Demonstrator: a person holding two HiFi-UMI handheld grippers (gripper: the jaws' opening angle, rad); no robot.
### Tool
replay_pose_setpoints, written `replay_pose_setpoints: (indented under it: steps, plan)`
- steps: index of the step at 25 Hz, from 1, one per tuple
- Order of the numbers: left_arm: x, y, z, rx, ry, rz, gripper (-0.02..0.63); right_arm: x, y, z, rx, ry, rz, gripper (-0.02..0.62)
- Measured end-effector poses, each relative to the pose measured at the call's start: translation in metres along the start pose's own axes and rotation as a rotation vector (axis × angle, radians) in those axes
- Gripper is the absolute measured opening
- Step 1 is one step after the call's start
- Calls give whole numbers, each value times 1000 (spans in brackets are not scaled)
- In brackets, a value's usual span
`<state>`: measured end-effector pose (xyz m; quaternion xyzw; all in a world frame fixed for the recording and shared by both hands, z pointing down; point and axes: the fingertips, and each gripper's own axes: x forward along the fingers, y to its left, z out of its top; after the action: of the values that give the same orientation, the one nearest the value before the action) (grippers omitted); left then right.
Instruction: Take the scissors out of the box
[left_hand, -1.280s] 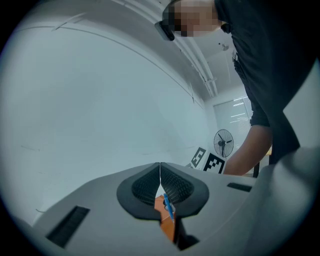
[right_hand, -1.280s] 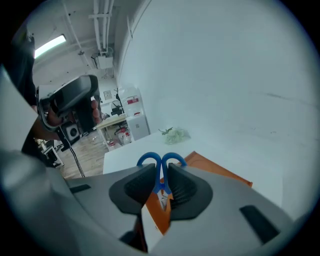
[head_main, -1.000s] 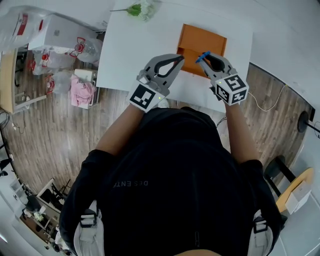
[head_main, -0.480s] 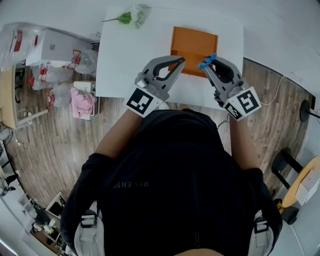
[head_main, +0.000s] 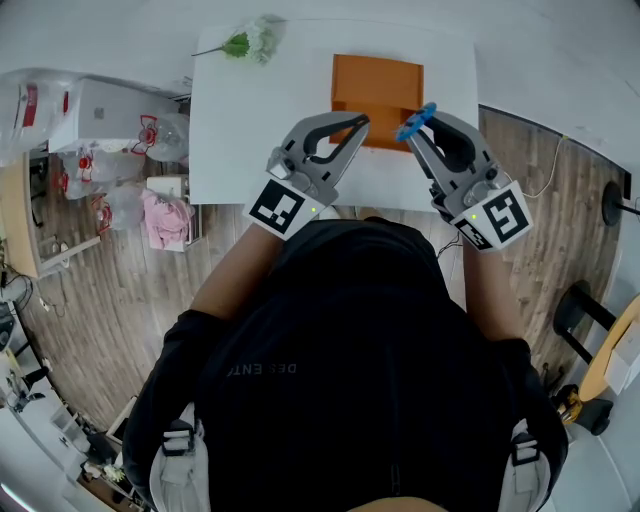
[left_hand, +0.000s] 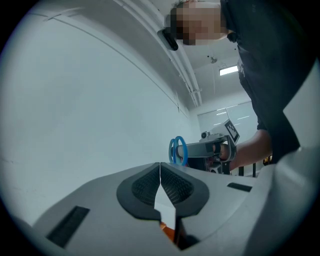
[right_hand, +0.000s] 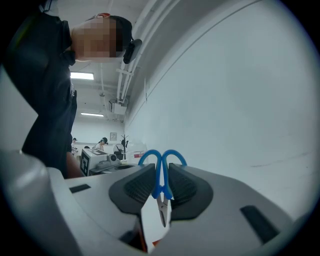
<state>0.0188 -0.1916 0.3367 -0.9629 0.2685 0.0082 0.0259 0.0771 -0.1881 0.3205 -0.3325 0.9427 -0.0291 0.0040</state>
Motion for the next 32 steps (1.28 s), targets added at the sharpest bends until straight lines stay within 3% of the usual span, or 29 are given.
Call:
replay_pose_setpoints:
  steps: [10,32]
  plan:
    - [6,-3,2,27,-2,-35,20,2,-4,-8,12,11,-14,94]
    - [16,10,0,14,7,-1,20,6,-26,-16,27,12,-35,91]
